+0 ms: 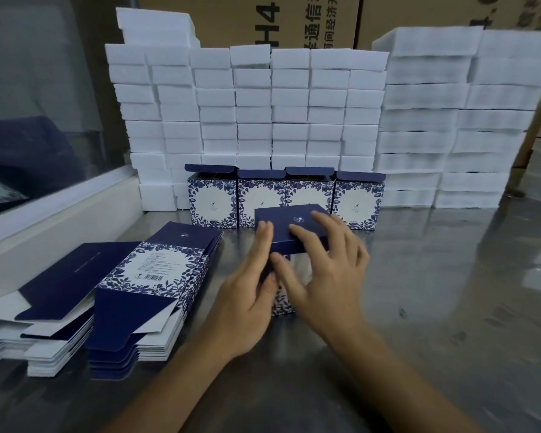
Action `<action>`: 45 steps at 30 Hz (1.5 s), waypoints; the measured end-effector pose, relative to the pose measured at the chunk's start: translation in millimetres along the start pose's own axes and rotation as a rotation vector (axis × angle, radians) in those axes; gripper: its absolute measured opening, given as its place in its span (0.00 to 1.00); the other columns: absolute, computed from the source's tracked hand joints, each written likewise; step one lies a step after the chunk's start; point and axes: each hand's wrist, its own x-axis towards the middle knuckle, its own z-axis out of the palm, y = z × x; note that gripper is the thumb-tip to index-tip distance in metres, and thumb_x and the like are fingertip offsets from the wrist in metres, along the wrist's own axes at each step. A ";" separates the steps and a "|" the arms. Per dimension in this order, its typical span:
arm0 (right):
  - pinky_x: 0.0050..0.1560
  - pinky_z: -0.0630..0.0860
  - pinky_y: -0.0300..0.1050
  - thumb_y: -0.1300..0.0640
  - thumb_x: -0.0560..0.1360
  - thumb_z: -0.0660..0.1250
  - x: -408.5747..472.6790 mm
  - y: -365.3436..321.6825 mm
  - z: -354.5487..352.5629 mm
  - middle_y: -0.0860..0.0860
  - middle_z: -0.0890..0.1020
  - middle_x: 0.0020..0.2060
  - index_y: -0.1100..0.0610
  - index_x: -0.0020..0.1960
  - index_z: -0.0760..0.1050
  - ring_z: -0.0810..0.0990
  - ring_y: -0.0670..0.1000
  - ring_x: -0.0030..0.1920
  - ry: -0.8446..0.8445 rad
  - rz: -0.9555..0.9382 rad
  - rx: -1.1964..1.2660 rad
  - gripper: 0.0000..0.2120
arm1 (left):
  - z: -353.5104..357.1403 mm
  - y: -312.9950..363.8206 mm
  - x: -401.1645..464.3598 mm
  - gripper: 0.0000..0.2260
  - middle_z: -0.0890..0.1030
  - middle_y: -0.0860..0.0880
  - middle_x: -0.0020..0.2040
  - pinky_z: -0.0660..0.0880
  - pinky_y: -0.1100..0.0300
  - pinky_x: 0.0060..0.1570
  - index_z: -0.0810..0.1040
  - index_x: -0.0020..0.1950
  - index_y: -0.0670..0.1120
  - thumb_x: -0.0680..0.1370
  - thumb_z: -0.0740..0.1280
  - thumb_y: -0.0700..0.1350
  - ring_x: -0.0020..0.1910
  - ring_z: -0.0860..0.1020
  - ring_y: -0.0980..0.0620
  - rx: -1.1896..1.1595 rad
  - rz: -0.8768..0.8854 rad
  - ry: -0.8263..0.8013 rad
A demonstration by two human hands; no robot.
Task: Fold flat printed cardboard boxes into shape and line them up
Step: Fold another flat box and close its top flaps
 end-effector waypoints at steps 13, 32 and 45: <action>0.71 0.56 0.70 0.44 0.76 0.70 18.6 82.2 -17.4 0.50 0.74 0.70 0.51 0.66 0.76 0.62 0.55 0.76 0.056 0.371 -0.296 0.21 | 15.0 -21.1 -13.7 0.18 0.79 0.58 0.58 0.67 0.64 0.62 0.78 0.58 0.54 0.76 0.56 0.60 0.57 0.76 0.57 0.400 -0.014 -0.332; 0.68 0.58 0.74 0.43 0.81 0.61 53.3 177.1 -4.3 0.51 0.58 0.78 0.48 0.73 0.64 0.46 0.53 0.80 -0.018 0.548 -0.414 0.22 | 16.7 -26.3 -3.1 0.08 0.76 0.63 0.54 0.66 0.61 0.61 0.76 0.54 0.56 0.78 0.64 0.55 0.54 0.73 0.63 0.412 -0.063 -0.279; 0.65 0.69 0.65 0.49 0.81 0.65 88.0 208.3 17.9 0.53 0.52 0.80 0.52 0.76 0.61 0.44 0.57 0.81 -0.139 0.575 -0.251 0.27 | 20.4 -36.3 -1.2 0.06 0.73 0.69 0.51 0.51 0.76 0.59 0.75 0.52 0.59 0.77 0.64 0.57 0.55 0.69 0.69 0.432 -0.097 -0.255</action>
